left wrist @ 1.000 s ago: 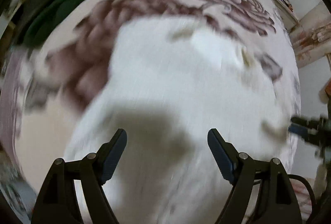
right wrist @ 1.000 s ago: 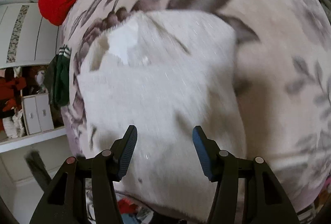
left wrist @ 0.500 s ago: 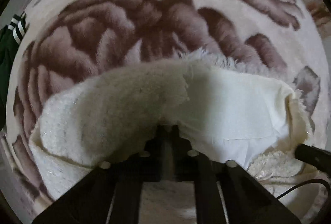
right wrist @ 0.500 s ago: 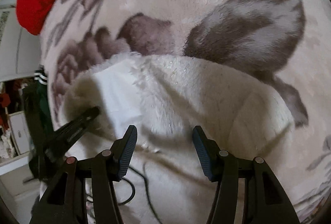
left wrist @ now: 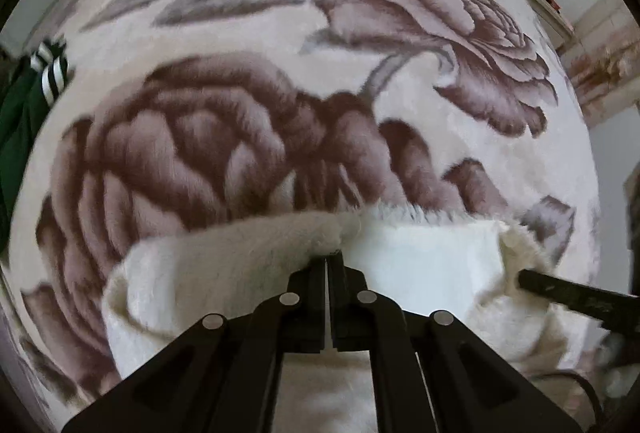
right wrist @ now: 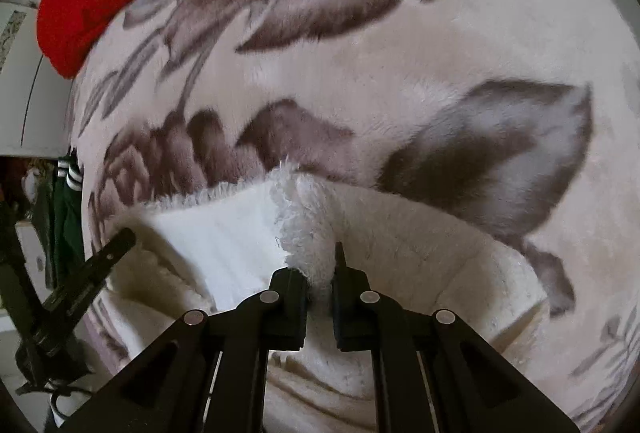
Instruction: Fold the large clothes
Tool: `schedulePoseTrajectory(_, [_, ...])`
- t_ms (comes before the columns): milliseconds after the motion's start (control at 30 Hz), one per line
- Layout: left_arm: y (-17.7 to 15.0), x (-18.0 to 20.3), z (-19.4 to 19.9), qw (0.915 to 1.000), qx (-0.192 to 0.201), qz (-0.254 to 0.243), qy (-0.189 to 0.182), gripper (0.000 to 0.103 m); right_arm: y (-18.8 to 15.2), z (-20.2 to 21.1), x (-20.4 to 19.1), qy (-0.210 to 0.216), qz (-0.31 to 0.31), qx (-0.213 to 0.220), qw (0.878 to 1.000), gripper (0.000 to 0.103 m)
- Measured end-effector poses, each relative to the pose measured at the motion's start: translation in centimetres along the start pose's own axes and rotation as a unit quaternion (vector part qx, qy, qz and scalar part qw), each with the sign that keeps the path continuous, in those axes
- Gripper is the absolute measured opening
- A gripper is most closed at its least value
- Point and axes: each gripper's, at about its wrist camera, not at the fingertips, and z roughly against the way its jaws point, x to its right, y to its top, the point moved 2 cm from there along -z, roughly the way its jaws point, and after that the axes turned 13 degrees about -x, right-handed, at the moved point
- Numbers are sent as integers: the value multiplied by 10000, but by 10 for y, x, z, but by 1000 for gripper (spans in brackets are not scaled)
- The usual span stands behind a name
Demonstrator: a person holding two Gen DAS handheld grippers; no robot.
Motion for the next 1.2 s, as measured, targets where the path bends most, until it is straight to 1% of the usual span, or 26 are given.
schedulePoseTrajectory(67, [-8, 3, 9, 9999, 12, -1, 150, 2, -6, 6, -4, -194, 188, -57, 9996, 24])
schedulePoseTrajectory(100, [-13, 4, 15, 9997, 82, 1, 209, 5, -15, 17, -6, -168, 308, 62, 9994, 36])
schedulePoseTrajectory(133, [-22, 5, 25, 9993, 256, -20, 258, 21, -24, 30, -7, -41, 356, 242, 9991, 46])
schedulePoseTrajectory(167, [-28, 6, 32, 9987, 397, -40, 314, 37, -33, 40, -7, 76, 390, 369, 9985, 48])
schedulePoseTrajectory(200, [-34, 7, 39, 9977, 548, -40, 385, 82, -40, 48, -8, 224, 438, 440, 9978, 49])
schedulePoseTrajectory(233, [-41, 5, 46, 9959, 743, -21, 515, 98, -49, 56, -10, 595, 541, 462, 9957, 49])
schedulePoseTrajectory(267, [-47, 3, 54, 9925, 973, 14, 745, 98, -53, 58, -13, 868, 585, 425, 9936, 49])
schedulePoseTrajectory(300, [-53, 0, 59, 9863, 1177, 67, 1150, 98, -55, 55, -18, 1172, 631, 300, 9907, 49])
schedulePoseTrajectory(333, [-56, -4, 62, 9763, 1318, 128, 1711, 98, -54, 48, -25, 1418, 662, 149, 9876, 49])
schedulePoseTrajectory(367, [-59, -7, 61, 9612, 1415, 208, 2359, 98, -51, 34, -32, 1725, 709, -107, 9824, 49])
schedulePoseTrajectory(400, [-60, -10, 57, 9485, 1469, 245, 2794, 98, -47, 20, -41, 1877, 770, -324, 9787, 49])
schedulePoseTrajectory(433, [-61, -16, 47, 9331, 1471, 275, 3270, 98, -42, 4, -52, 1869, 820, -479, 9778, 49])
schedulePoseTrajectory(467, [-61, -21, 39, 9282, 1412, 292, 3429, 98, -36, -10, -61, 1829, 880, -580, 9775, 49])
schedulePoseTrajectory(500, [-60, -26, 29, 9264, 1317, 321, 3513, 98, -29, -28, -71, 1811, 962, -778, 9757, 49])
schedulePoseTrajectory(567, [-56, -40, 6, 9320, 1041, 372, 3451, 98, -19, -63, -84, 1698, 913, -1103, 9750, 49])
schedulePoseTrajectory(600, [-55, -44, 1, 9332, 978, 399, 3435, 98, -14, -80, -90, 1606, 914, -1291, 9743, 49])
schedulePoseTrajectory(667, [-53, -53, -6, 9328, 946, 465, 3447, 98, -11, -106, -101, 1416, 981, -1505, 9735, 49])
schedulePoseTrajectory(700, [-53, -56, -6, 9334, 958, 494, 3423, 98, -11, -115, -107, 1314, 1043, -1544, 9737, 45])
schedulePoseTrajectory(733, [-52, -59, -5, 9354, 972, 539, 3356, 98, -11, -119, -114, 1198, 1131, -1436, 9758, 14])
schedulePoseTrajectory(767, [-51, -61, -2, 9370, 972, 566, 3308, 98, -12, -120, -120, 1053, 1243, -1289, 9782, 8])
schedulePoseTrajectory(833, [-53, -60, 3, 9393, 997, 597, 3227, 98, -17, -113, -132, 677, 1426, -967, 9827, 7])
schedulePoseTrajectory(900, [-51, -60, 7, 9414, 1065, 554, 3152, 98, -19, -100, -139, 445, 1484, -607, 9861, 6])
schedulePoseTrajectory(1000, [-47, -59, 10, 9438, 1113, 468, 3078, 98, -9, -88, -140, 272, 1295, -213, 9910, 6])
schedulePoseTrajectory(1100, [-40, -60, 11, 9452, 1126, 426, 3034, 98, 6, -84, -135, 109, 1157, -152, 9931, 6])
schedulePoseTrajectory(1167, [-36, -61, 10, 9471, 1121, 427, 2977, 98, 17, -84, -127, 83, 1118, -288, 9933, 6])
schedulePoseTrajectory(1200, [-36, -62, 10, 9483, 1093, 438, 2948, 98, 21, -88, -126, 145, 1090, -468, 9928, 7])
